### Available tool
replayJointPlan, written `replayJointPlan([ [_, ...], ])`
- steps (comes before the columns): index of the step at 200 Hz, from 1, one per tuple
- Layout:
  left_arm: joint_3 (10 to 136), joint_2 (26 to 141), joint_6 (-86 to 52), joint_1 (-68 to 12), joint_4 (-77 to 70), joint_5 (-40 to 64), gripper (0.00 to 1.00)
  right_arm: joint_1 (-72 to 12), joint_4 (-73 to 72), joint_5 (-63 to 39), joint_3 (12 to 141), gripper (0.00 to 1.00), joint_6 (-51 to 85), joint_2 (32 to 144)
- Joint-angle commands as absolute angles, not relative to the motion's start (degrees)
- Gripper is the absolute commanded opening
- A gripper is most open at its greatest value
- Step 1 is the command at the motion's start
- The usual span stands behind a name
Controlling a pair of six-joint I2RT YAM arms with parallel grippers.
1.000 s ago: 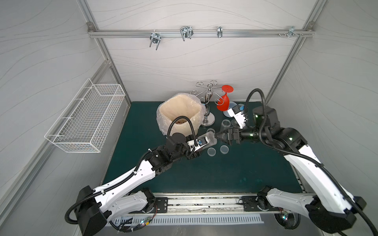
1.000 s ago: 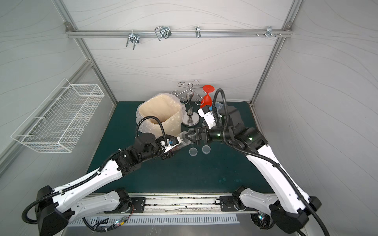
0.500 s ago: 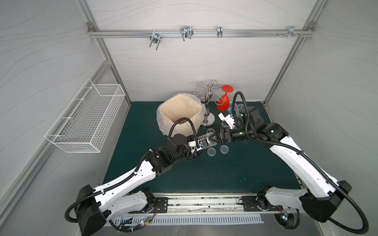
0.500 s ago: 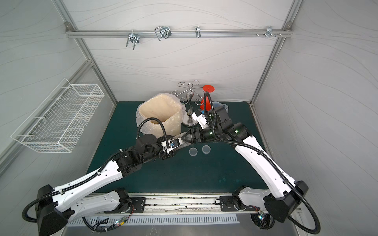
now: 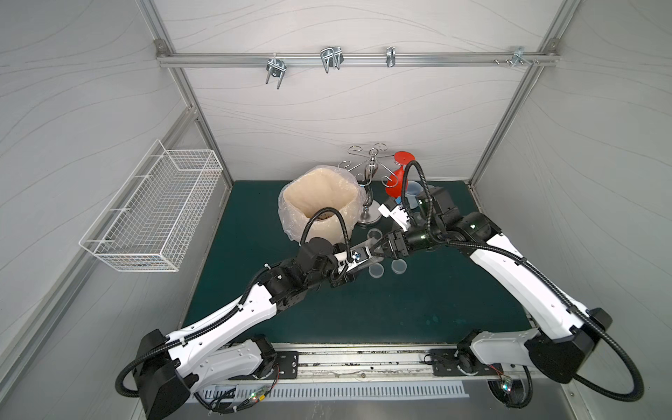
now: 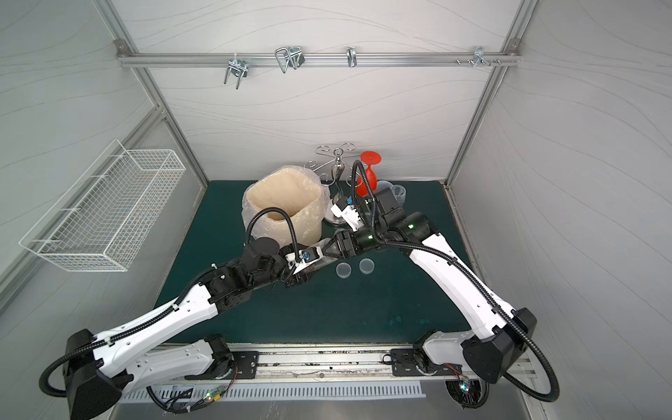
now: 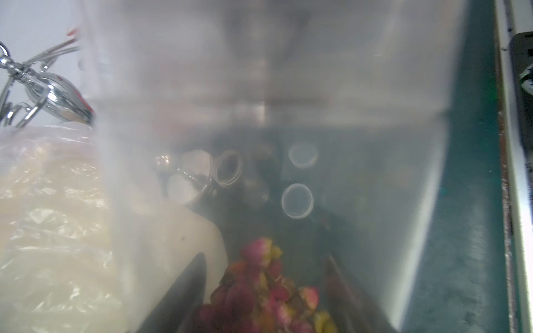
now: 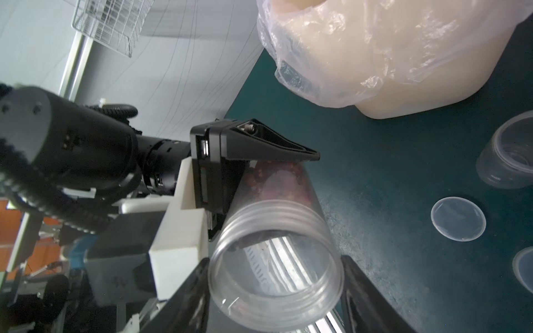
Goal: Empty the moldy dried flower tea in the jars
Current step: Unscrew the lid from the jar.
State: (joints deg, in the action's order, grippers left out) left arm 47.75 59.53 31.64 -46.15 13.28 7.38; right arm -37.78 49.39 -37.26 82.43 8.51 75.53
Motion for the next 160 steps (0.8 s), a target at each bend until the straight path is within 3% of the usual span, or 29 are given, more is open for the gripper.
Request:
replayJointPlan([
  [1,52.4,60.2,27.8,-44.6,13.8,21.2,0.00,-38.5,54.0,-44.4,85.5,0.24,-13.3,77.0],
  [21,53.1,60.0,26.3,-42.8,16.3,28.1,0.00,-38.5,59.0,-47.0,86.2,0.22,-27.4,77.4],
  [37,54.2,60.2,26.1,-41.6,19.7,32.9,0.00,-38.5,58.2,-45.5,85.9,0.17,-31.2,77.1],
  [68,54.7,60.5,26.1,-40.2,22.4,37.6,0.00,-39.5,54.5,-46.3,84.2,0.20,-35.3,75.7],
  [80,54.3,60.2,25.9,-40.2,21.8,36.2,0.00,-39.6,52.9,-45.8,83.9,0.32,-34.8,75.3],
  [96,53.3,59.7,24.9,-40.2,18.9,31.9,0.00,-39.6,49.3,-44.3,84.1,0.73,-27.6,74.4],
  [104,52.7,59.5,24.9,-40.2,17.3,29.7,0.00,-39.6,48.1,-42.7,84.9,0.85,-23.4,73.6],
  [117,51.9,59.0,24.8,-40.1,15.0,25.8,0.00,-39.2,47.4,-41.1,85.7,0.91,-16.7,71.9],
  [160,50.2,56.2,27.2,-40.2,13.1,19.2,0.00,-36.4,40.2,-33.7,80.1,0.99,9.8,62.7],
])
